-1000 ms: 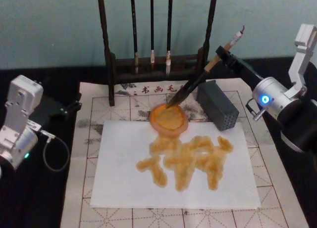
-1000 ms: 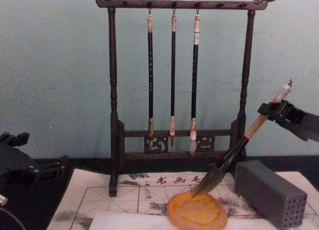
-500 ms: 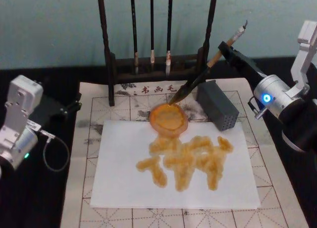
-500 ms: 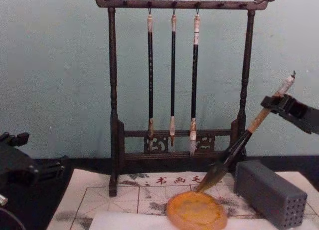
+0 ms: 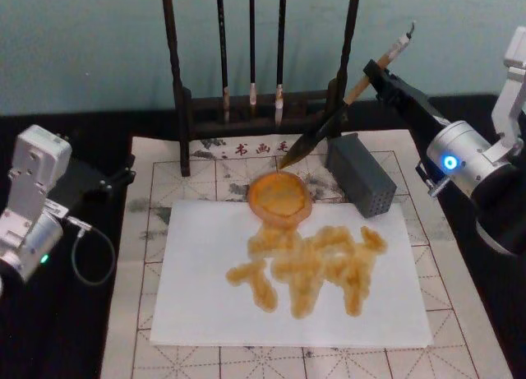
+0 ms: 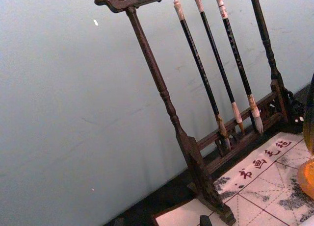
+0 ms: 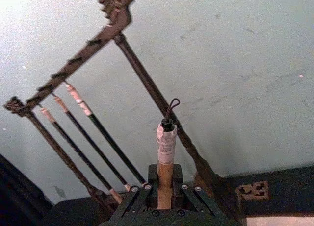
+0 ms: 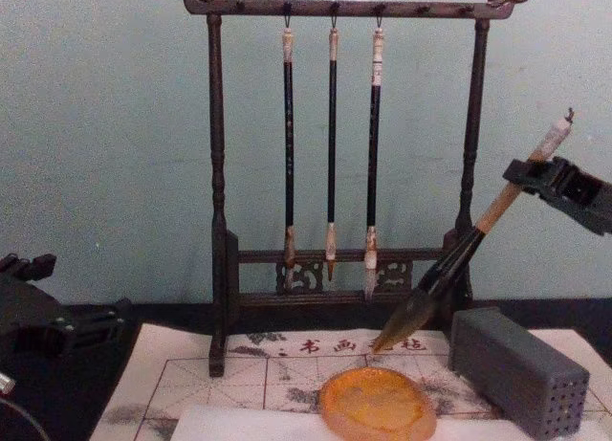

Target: Pick up the brush from the inkstone, write on the paper, then place the brush back to its original position.

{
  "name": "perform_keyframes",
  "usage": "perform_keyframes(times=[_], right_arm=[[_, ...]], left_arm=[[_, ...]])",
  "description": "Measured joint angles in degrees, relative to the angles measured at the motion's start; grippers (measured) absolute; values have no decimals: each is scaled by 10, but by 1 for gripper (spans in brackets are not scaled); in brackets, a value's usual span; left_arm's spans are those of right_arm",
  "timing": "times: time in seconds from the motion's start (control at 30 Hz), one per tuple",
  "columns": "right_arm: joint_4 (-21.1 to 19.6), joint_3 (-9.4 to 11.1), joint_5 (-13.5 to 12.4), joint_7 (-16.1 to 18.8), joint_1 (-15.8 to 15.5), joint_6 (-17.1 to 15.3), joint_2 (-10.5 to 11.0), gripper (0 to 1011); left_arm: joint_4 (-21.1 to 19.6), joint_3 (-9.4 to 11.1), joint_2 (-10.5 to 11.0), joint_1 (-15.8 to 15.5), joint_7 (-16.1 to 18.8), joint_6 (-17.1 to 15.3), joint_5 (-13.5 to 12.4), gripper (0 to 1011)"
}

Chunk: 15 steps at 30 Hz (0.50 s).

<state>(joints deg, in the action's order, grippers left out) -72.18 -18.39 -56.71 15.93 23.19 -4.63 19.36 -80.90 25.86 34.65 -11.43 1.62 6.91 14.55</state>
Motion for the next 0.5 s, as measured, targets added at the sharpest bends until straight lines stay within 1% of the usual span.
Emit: perform_keyframes(times=[0.03,0.13,0.27,0.3,0.33,0.43,0.5], right_arm=[[0,0,0,0,0,0,0,192],[-18,3,0,3,-9,-3,6,192],[-44,3,-3,17,-23,-9,19,192],[-52,3,-4,23,-28,-11,26,192],[-52,3,-4,23,-28,-11,26,192],[-74,0,-10,42,-41,-18,45,192],[-82,-2,-12,51,-47,-19,54,192]], left_arm=[[0,0,0,0,0,0,0,1001],[0,0,0,0,0,0,0,1001],[0,0,0,0,0,0,0,1001],[0,0,0,0,0,0,0,1001],[0,0,0,0,0,0,0,1001],[0,0,0,0,0,0,0,1001],[0,0,0,0,0,0,0,1001]])
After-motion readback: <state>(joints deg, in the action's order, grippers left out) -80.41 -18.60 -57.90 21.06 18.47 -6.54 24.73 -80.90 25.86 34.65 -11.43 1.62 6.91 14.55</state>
